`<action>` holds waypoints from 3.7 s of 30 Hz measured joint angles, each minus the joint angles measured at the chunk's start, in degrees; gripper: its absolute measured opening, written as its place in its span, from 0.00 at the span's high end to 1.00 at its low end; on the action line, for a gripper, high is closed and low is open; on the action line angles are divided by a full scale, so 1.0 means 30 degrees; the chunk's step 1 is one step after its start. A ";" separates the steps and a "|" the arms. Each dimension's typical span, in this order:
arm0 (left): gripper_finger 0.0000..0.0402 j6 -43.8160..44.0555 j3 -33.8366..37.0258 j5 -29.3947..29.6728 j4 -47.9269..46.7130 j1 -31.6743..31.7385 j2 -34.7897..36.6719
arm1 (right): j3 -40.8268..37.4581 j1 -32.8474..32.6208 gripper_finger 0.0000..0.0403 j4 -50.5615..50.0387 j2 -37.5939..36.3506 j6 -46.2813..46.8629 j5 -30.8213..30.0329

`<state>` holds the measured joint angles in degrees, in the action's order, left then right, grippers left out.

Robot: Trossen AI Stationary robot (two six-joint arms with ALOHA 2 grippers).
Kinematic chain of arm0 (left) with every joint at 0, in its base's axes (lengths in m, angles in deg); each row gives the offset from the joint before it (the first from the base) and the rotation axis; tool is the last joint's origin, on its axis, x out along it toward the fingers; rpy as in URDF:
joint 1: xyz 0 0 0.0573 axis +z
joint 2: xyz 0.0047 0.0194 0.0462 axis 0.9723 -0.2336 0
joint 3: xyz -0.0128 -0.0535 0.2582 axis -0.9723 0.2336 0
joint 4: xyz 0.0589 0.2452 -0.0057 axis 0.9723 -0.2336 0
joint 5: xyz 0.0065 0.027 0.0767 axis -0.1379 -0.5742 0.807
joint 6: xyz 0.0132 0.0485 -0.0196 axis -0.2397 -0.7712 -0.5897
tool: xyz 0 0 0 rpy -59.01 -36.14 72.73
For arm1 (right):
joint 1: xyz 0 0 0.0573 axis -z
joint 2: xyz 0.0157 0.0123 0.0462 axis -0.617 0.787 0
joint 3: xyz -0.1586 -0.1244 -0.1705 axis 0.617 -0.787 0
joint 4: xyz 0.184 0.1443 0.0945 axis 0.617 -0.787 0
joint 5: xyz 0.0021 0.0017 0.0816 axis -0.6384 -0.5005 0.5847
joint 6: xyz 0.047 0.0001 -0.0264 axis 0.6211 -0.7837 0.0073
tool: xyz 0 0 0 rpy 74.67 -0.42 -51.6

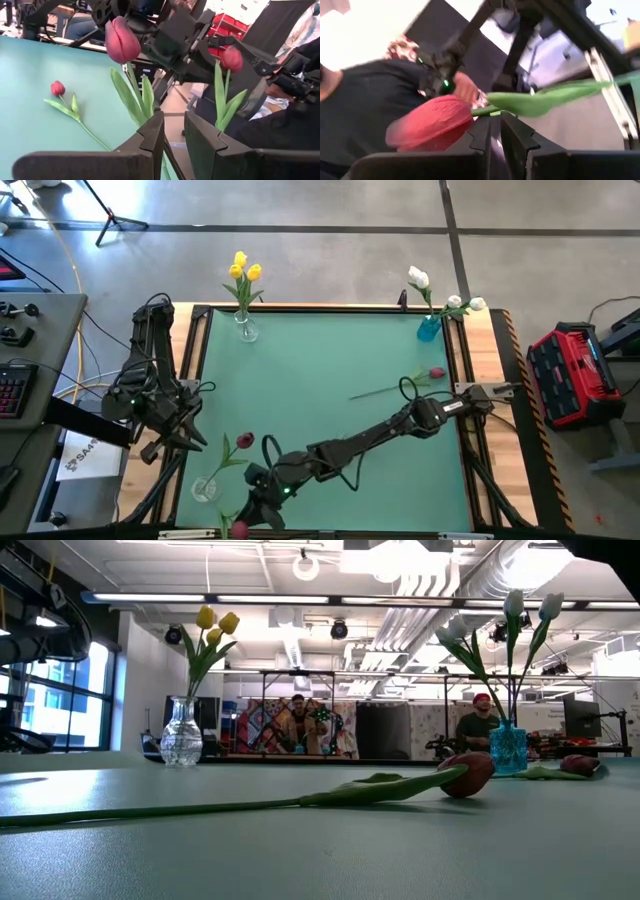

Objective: Sort flowers into vase by color
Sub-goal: Put the top left red flower into the bottom transparent vase, then adjust the red flower in the bottom transparent vase

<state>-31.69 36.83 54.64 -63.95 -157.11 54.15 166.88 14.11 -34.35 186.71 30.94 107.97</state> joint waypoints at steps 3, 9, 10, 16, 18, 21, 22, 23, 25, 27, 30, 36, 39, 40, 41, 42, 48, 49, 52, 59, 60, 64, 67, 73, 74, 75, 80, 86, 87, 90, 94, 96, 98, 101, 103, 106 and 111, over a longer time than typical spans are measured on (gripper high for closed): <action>0.85 0.0000 0.0000 -0.0025 0.0000 -0.0007 0.0000 | -0.0019 -0.0212 0.93 -0.0779 0.0013 0.0148 0.0056; 0.85 0.0109 0.0000 -0.0018 0.0000 -0.0007 0.0000 | -0.0022 -0.0049 0.93 0.2366 0.0022 0.1224 -0.0274; 0.85 0.0109 0.0000 -0.0021 0.0000 -0.0007 0.0000 | -0.0021 0.0024 0.93 0.3155 0.0022 0.1450 -0.0391; 0.85 0.0120 0.0000 -0.0018 -0.0004 -0.0007 0.0000 | 0.0007 0.0394 0.93 0.4948 0.0000 0.2738 -0.2093; 0.85 0.0124 0.0000 -0.0018 -0.0002 -0.0007 0.0000 | 0.0007 0.0466 0.93 0.4641 0.0000 0.3354 -0.2726; 0.85 0.0146 0.0000 -0.0018 -0.0018 -0.0007 0.0000 | -0.0007 0.0508 0.93 0.4339 0.0007 0.3421 -0.2948; 0.85 0.0146 0.0000 -0.0018 -0.0052 -0.0007 0.0000 | -0.0007 0.0508 0.93 0.4368 0.0007 0.3384 -0.3140; 0.85 0.0158 0.0000 -0.0019 -0.0106 -0.0007 0.0000 | -0.0002 0.0503 0.93 0.4482 0.0007 0.3307 -0.3235; 0.85 0.0514 0.0000 -0.0053 -0.0287 -0.0007 0.0000 | 0.0015 0.0501 0.93 0.4778 0.0007 0.3249 -0.3561; 0.85 0.0863 0.0000 -0.0261 -0.0392 -0.0007 0.0000 | 0.0015 0.0501 0.93 0.5866 0.0018 0.3110 -0.3974; 0.85 0.1134 0.0000 -0.0324 -0.0386 -0.0007 0.0005 | 0.0030 0.0501 0.93 0.8402 0.0015 0.2539 -0.4283; 0.85 0.1561 0.0000 0.0416 -0.1408 -0.0007 0.0000 | 0.0036 0.0701 0.93 1.1972 -0.0070 0.1558 -0.4628; 0.85 0.2960 0.0000 0.0544 -0.3145 -0.0007 0.0015 | 0.0032 0.0786 0.93 1.1699 -0.0374 0.0766 -0.4850; 0.85 0.3501 0.0000 0.0492 -0.3737 -0.0007 0.0000 | 0.0029 0.0807 0.93 1.1472 -0.0515 0.0331 -0.4947; 0.85 0.3986 0.0000 0.0419 -0.4124 -0.0007 -0.0009 | 0.0029 0.0841 0.93 1.1137 -0.0755 -0.0183 -0.5017; 0.85 0.4256 0.0000 0.0320 -0.4298 -0.0007 -0.0016 | 0.0029 0.0858 0.93 1.0516 -0.1042 -0.0811 -0.5014; 0.85 0.4609 0.0000 -0.0479 -0.3946 -0.0007 0.0000 | 0.0036 0.0834 0.93 0.0473 -0.3843 -0.5153 -0.6276; 0.85 0.4639 -0.0005 -0.0517 -0.3811 -0.0007 0.0000 | 0.0036 0.0754 0.93 -0.1674 -0.4308 -0.5525 -0.7123; 0.85 0.4770 -0.0554 -0.0389 -0.4067 -0.0007 -0.0020 | 0.0036 0.0534 0.93 -0.5892 -0.5398 -0.6134 -0.9550; 0.95 0.1822 -0.3159 0.2425 -0.4381 -0.0005 -0.0457 | 0.0036 0.0078 0.93 -1.0647 -0.7075 -0.5585 -1.4692; 0.96 0.1520 -0.3540 0.3089 -0.4376 0.0030 -0.0452 | 0.0036 -0.0053 0.93 -1.1173 -0.7264 -0.5195 -1.5470; 0.99 0.1442 -0.4771 0.4519 -0.4401 0.0561 -0.0423 | 0.0041 -0.0506 0.93 -1.4734 -0.8064 -0.2244 -1.7695; 0.99 0.1427 -0.5433 0.4339 -0.4386 0.0962 -0.0423 | 0.0073 -0.0599 0.94 -1.9808 -0.8225 0.1197 -1.7947; 1.00 0.0410 -0.6110 0.4260 -0.4399 0.1395 -0.0423 | -0.2459 0.0105 0.99 -1.9651 -0.7339 0.2940 -1.5968; 1.00 0.0060 -0.6127 0.4309 -0.4396 0.1445 -0.0430 | -0.2925 0.0328 0.99 -1.8344 -0.7272 0.2468 -1.5757; 1.00 -0.0177 -0.6127 0.4443 -0.4462 0.1497 -0.0423 | -0.3414 0.0592 0.99 -1.7058 -0.7242 0.2098 -1.5696; 1.00 -0.0251 -0.6127 0.5158 -0.5401 0.1530 -0.0463 | -0.5564 0.1708 1.00 -1.2012 -0.7167 -0.0345 -1.5656; 1.00 0.1740 -0.6127 0.5646 -0.7440 0.1530 -0.0459 | -0.6900 0.2057 1.00 -0.3566 -0.7184 -0.5351 -0.9895; 1.00 0.2017 -0.6127 0.5717 -0.7699 0.1530 -0.0459 | -0.6921 0.1985 1.00 -0.2885 -0.7184 -0.6267 -0.9385; 1.00 0.2572 -0.6127 0.6078 -0.8035 0.1530 -0.0459 | -0.6901 0.1874 1.00 -0.2087 -0.7219 -0.7203 -0.8645; 1.00 0.2579 -0.6127 0.6486 -0.8022 0.1530 -0.0459 | -0.6900 0.1982 1.00 -0.3950 -0.7217 -0.5070 -0.9172; 1.00 0.2648 -0.6127 0.6490 -0.7976 0.1530 -0.0459 | -0.6907 0.2020 1.00 -0.4978 -0.7213 -0.3922 -1.0258; 1.00 0.3047 -0.6127 0.6488 -0.7974 0.1530 -0.0459 | -0.6891 0.1970 1.00 -0.5571 -0.7213 -0.3337 -1.1836; 1.00 0.3471 -0.6127 0.6384 -0.7970 0.1530 -0.0459 | -0.6600 0.1724 1.00 -0.5905 -0.7219 -0.3623 -1.2755; 1.00 0.3633 -0.6113 0.6239 -0.7957 0.1530 -0.0459 | -0.6226 0.1573 1.00 -0.5954 -0.7283 -0.4145 -1.3256; 1.00 0.3643 -0.6113 0.5403 -0.7644 0.1530 -0.0482 | -0.5247 0.1492 1.00 -0.7073 -0.7310 -0.4641 -1.3789; 1.00 0.3093 -0.6113 0.2996 -0.7947 0.1530 -0.1614 | -0.3325 0.1431 1.00 -1.3786 -0.7337 -0.4137 -1.3521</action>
<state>-22.41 18.49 63.63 -87.79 -152.52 49.30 156.90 18.40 -75.71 164.70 18.53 67.41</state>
